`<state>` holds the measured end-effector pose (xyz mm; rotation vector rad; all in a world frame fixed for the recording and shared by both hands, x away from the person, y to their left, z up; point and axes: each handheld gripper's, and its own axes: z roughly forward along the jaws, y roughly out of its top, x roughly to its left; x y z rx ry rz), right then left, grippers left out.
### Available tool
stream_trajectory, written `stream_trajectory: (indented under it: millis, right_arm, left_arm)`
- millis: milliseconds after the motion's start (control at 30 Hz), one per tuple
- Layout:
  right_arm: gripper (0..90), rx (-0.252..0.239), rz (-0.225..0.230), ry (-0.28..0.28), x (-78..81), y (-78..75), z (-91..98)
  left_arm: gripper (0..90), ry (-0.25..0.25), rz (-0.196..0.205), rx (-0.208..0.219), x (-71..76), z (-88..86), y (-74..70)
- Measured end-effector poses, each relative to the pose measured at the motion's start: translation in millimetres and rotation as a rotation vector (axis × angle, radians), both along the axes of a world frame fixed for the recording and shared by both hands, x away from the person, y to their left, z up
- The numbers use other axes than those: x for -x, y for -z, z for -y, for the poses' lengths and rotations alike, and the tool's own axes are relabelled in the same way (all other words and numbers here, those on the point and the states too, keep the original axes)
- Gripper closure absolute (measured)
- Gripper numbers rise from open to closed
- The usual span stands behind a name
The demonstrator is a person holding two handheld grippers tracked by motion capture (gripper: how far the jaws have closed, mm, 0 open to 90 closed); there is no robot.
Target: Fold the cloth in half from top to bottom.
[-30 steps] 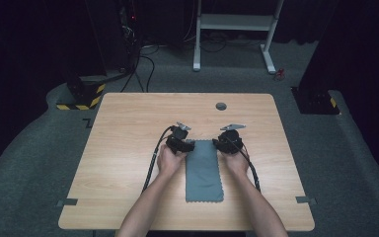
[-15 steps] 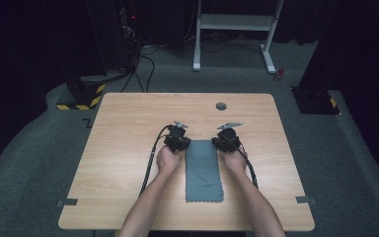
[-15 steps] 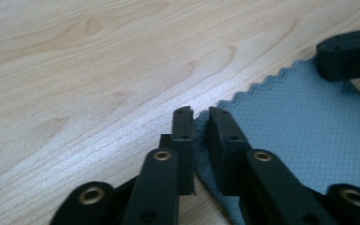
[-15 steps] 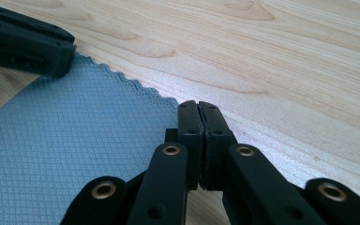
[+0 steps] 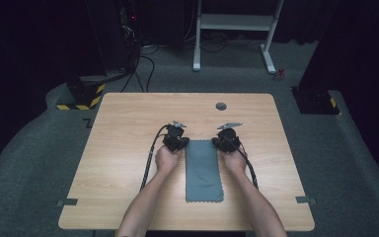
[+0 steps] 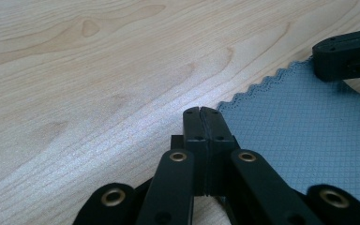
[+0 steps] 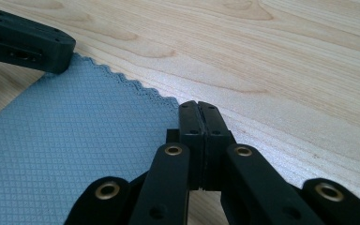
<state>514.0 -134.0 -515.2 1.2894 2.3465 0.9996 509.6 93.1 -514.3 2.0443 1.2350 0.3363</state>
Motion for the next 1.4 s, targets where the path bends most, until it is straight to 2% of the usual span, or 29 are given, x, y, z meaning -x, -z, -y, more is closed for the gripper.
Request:
stream_trajectory:
  millis: [100,200,300,367,500,633,700,767,833,967,1000,1067,1100,1167,1200,1267,1400]
  right_arm:
    - [90.0,-0.012,-0.002,0.001,1.0,-2.7,0.9]
    - [90.0,-0.035,-0.022,-0.03,1.7,-6.5,3.8]
    - [90.0,-0.056,-0.008,-0.019,3.8,-13.0,9.4]
    - [90.0,-0.067,0.006,-0.01,5.1,-19.0,12.5]
    - [90.0,-0.067,0.031,-0.008,6.0,-26.2,17.8]
    - [90.0,-0.068,0.026,0.007,5.3,-26.8,19.4]
    - [90.0,-0.07,0.029,0.01,5.2,-27.7,19.5]
    - [90.0,-0.056,0.013,0.001,3.1,-28.4,17.6]
    - [90.0,-0.03,0.024,-0.007,1.2,-29.6,12.9]
    - [90.0,-0.014,0.032,-0.012,0.9,-30.3,6.3]
    - [90.0,-0.013,0.032,-0.008,0.6,-30.3,6.7]
    - [90.0,-0.037,0.034,0.001,-1.3,-31.7,9.4]
    - [90.0,-0.049,0.039,0.005,-1.9,-33.1,10.1]
    - [90.0,-0.037,0.038,0.004,-3.6,-38.3,8.6]
    - [90.0,-0.028,0.051,0.002,-3.9,-42.4,7.7]
    - [90.0,-0.046,0.075,0.005,-3.5,-49.6,8.6]
    - [90.0,-0.052,0.062,0.005,-1.6,-52.8,12.8]
  left_arm:
    - [90.0,0.0,0.009,0.007,0.5,-0.4,-2.5]
    - [90.0,-0.001,0.011,0.029,0.0,-2.2,-5.5]
    - [90.0,0.024,0.019,0.003,-2.4,1.4,-11.7]
    - [90.0,0.029,0.031,0.011,-2.3,4.7,-16.4]
    - [90.0,0.046,0.045,0.021,-3.8,6.3,-24.3]
    - [90.0,0.045,0.057,0.029,-5.0,7.7,-29.1]
    - [90.0,0.043,0.051,0.034,-5.8,6.0,-28.8]
    - [90.0,0.041,0.042,0.014,-6.0,6.3,-26.2]
    - [90.0,0.042,0.042,-0.002,-6.1,6.2,-25.0]
    - [90.0,0.032,0.058,0.015,-7.7,1.5,-28.7]
    - [90.0,0.029,0.057,0.033,-9.0,-0.5,-30.2]
    - [90.0,0.019,0.058,0.061,-11.1,-2.7,-32.6]
    - [90.0,0.021,0.051,0.053,-12.6,-2.0,-33.5]
    - [90.0,0.028,0.067,0.022,-14.1,1.3,-37.5]
    - [90.0,0.029,0.076,0.031,-14.8,1.7,-40.9]
    - [90.0,0.025,0.081,0.058,-15.0,1.3,-47.2]
    - [90.0,0.037,0.079,0.06,-10.8,0.3,-48.2]
